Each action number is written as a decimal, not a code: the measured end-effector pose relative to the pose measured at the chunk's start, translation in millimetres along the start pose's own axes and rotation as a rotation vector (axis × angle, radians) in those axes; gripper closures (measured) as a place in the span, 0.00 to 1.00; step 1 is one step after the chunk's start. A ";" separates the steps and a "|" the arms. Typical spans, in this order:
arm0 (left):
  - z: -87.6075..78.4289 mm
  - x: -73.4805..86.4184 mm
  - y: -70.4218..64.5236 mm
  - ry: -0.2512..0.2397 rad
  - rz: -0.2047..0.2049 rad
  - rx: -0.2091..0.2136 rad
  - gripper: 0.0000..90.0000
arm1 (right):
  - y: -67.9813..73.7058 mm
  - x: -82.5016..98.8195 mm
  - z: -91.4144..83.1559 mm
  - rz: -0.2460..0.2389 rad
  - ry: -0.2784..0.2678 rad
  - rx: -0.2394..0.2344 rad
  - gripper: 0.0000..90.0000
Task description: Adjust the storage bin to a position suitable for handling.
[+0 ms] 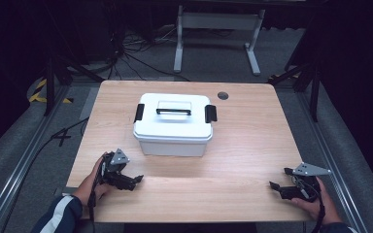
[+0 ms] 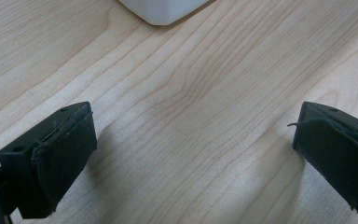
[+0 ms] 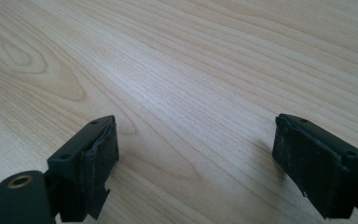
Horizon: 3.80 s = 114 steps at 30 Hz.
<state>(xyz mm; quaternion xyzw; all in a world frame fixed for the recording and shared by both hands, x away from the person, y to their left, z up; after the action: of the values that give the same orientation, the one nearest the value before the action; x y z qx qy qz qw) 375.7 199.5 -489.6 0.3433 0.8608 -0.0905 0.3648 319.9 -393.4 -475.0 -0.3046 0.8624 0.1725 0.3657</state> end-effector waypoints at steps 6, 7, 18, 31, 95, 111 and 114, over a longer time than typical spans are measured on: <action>-0.2 0.1 1.3 0.001 0.012 0.011 0.00 | -1.0 -1.8 0.3 -0.007 0.014 -0.007 0.16; -0.1 -0.1 1.8 0.001 0.017 0.015 0.00 | -2.0 -3.9 0.9 -0.013 0.028 -0.014 0.16; 1.3 -0.8 4.9 -0.011 0.051 0.038 0.00 | -1.1 -20.6 6.7 -0.072 0.100 -0.066 0.28; 1.5 -0.9 5.2 -0.011 0.055 0.040 0.00 | 1.1 -46.6 -4.8 -0.133 0.093 -0.078 0.35; 1.0 -1.0 5.9 -0.010 0.062 0.039 0.00 | 68.4 -283.3 27.1 -0.617 0.310 -0.179 0.44; 1.4 -1.2 6.1 -0.009 0.064 0.046 0.00 | 93.5 -312.5 65.0 -0.724 0.304 -0.173 0.46; 1.4 -1.2 6.1 -0.008 0.064 0.046 0.00 | 91.2 -317.4 71.1 -0.726 0.281 -0.174 0.47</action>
<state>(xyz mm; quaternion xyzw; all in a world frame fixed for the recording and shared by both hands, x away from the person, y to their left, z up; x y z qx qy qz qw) 381.2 202.9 -489.2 0.3787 0.8454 -0.1000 0.3631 471.5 -160.8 -282.6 -0.6399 0.7225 0.0611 0.2543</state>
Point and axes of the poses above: each handheld gripper's, and its own axes: z roughly forward along the jaws, x roughly out of its underside, y roughly to its left, the point moved 1 cm from there along z, roughly forward along the jaws, and after that the axes turned 9 degrees about -x, right-handed, at the moved point
